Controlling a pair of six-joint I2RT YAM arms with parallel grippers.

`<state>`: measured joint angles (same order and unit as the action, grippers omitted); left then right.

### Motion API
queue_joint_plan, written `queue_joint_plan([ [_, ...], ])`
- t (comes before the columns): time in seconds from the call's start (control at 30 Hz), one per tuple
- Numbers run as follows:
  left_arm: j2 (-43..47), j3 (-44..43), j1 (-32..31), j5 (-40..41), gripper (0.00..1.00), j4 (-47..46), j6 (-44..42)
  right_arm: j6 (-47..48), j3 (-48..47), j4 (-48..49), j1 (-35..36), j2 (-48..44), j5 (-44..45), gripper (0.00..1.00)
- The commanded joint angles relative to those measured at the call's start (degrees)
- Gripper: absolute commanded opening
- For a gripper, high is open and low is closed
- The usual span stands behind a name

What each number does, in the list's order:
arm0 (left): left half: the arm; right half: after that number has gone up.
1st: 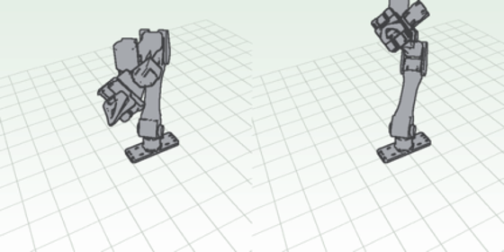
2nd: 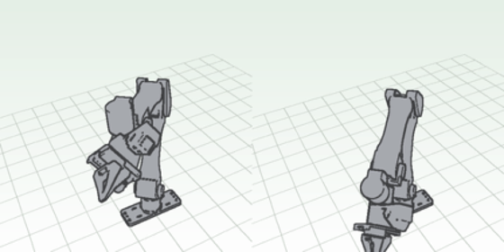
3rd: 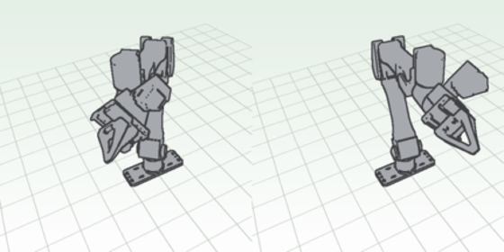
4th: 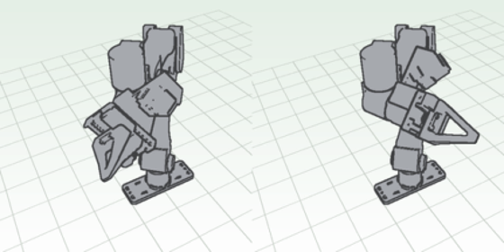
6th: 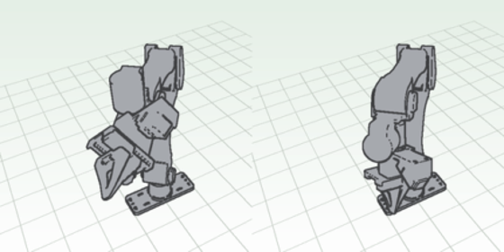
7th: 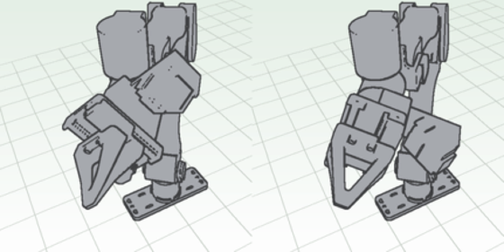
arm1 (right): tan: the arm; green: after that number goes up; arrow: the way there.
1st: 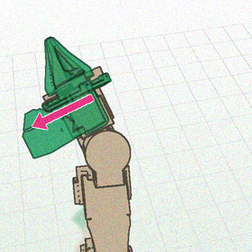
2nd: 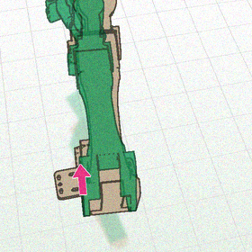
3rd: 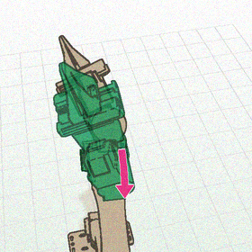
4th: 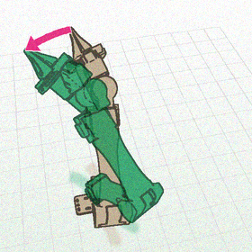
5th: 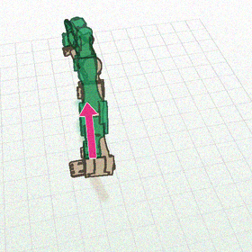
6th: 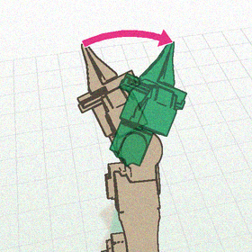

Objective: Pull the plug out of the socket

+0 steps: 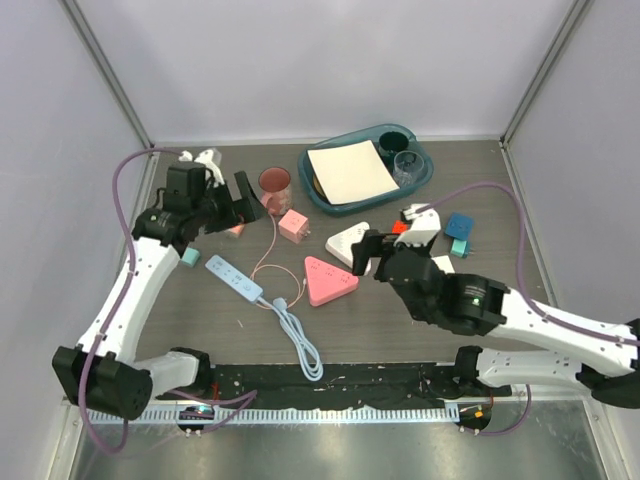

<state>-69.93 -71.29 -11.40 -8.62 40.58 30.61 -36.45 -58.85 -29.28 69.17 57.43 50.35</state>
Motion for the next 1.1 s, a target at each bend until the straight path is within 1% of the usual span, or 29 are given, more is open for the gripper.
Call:
queue_joint_plan([
  [0.0, 6.01, 4.39, -7.29, -10.88, 1.00, -8.23, -4.94, -5.48, 1.81, -6.75, 0.18, -8.11, 5.29, 0.97],
  [0.1, 9.37, 8.34, -11.35, -12.90, 1.00, -12.27, -5.73, -5.74, 4.00, -8.43, 0.18, -13.91, 6.51, 0.98],
  [0.2, 12.45, 11.43, -13.20, -16.33, 1.00, -16.40, -5.48, -5.56, 7.08, -8.78, 0.09, -19.96, 8.62, 0.97],
  [0.23, 13.41, 11.87, -13.30, -19.38, 1.00, -17.36, -5.04, -5.65, 7.69, -8.87, 0.18, -21.29, 9.24, 0.97],
  [0.27, 13.85, 12.39, -13.39, -20.37, 1.00, -19.20, -5.03, -5.65, 8.65, -8.87, 0.18, -22.61, 9.76, 0.97],
  [0.3, 13.94, 12.83, -13.56, -20.64, 1.00, -19.39, -5.03, -5.65, 8.93, -8.87, 0.18, -25.15, 9.94, 0.97],
  [0.43, 14.91, 12.93, -13.65, -20.73, 0.99, -19.31, -5.21, -5.22, 9.37, -8.87, 0.18, -29.47, 10.30, 0.97],
  [0.57, 16.40, 13.37, -13.56, -19.25, 1.00, -19.57, -5.65, -6.18, 9.02, -11.32, 0.18, -30.27, 11.09, 0.97],
  [0.7, 18.42, 14.77, -13.65, -16.96, 1.00, -21.06, -5.91, -7.67, 9.81, -11.77, 0.18, -29.83, 10.65, 0.97],
  [1.07, 18.42, 14.77, -13.56, -15.28, 1.00, -20.71, -6.27, -7.06, 8.93, -12.47, 0.18, -28.34, 10.65, 0.97],
])
